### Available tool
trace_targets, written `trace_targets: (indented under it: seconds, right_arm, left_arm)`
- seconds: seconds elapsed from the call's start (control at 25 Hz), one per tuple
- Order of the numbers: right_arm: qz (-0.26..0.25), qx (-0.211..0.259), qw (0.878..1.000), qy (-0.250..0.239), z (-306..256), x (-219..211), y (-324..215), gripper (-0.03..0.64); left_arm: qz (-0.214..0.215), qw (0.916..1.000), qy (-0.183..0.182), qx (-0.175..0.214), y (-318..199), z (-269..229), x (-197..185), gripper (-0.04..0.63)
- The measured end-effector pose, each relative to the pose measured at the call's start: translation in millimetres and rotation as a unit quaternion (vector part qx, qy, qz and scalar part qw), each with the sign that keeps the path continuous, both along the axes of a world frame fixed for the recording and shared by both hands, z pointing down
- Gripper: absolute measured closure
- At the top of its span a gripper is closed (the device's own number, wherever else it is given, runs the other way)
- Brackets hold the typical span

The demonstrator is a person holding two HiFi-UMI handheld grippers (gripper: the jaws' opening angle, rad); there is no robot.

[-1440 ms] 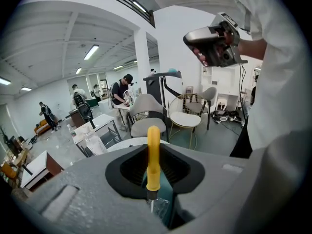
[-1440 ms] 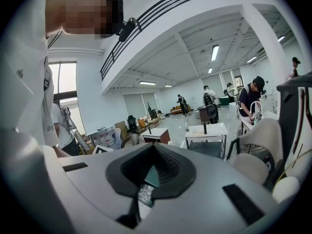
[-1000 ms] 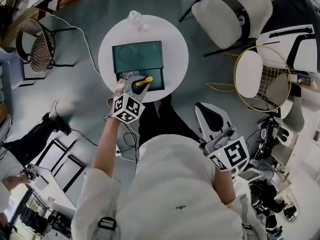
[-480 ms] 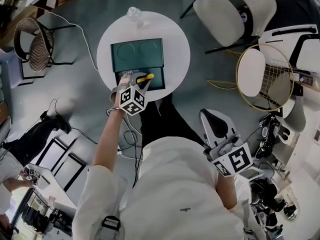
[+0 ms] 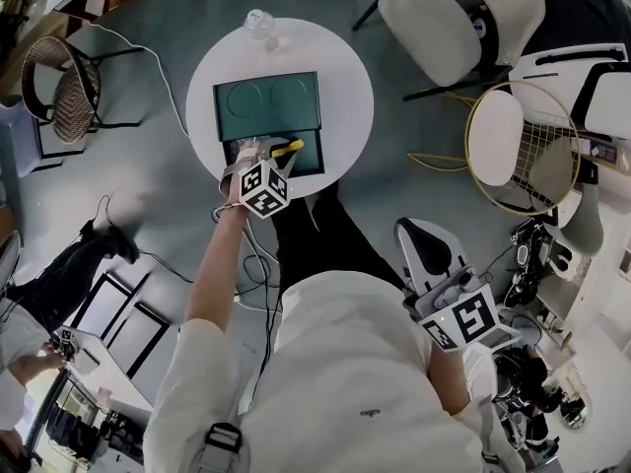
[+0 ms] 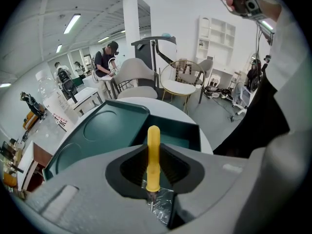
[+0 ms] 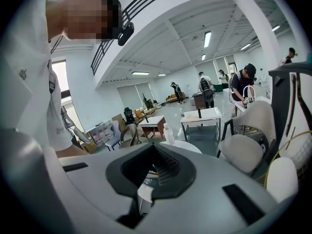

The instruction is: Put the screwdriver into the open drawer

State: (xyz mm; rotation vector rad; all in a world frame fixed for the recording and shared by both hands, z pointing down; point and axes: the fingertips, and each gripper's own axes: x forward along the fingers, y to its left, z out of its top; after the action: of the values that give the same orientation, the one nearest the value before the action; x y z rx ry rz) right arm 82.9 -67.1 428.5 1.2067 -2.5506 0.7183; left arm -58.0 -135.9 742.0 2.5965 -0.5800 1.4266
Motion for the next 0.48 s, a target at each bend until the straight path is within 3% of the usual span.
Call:
trace_targets:
  seconds: [0.48]
  right_arm:
    - [0.002, -0.009, 1.000, 0.004, 8.1, 3.2, 0.8, 0.611]
  left_arm:
    - [0.004, 0.9998, -0.012, -0.017, -1.7, 27.6, 3.9, 0.517]
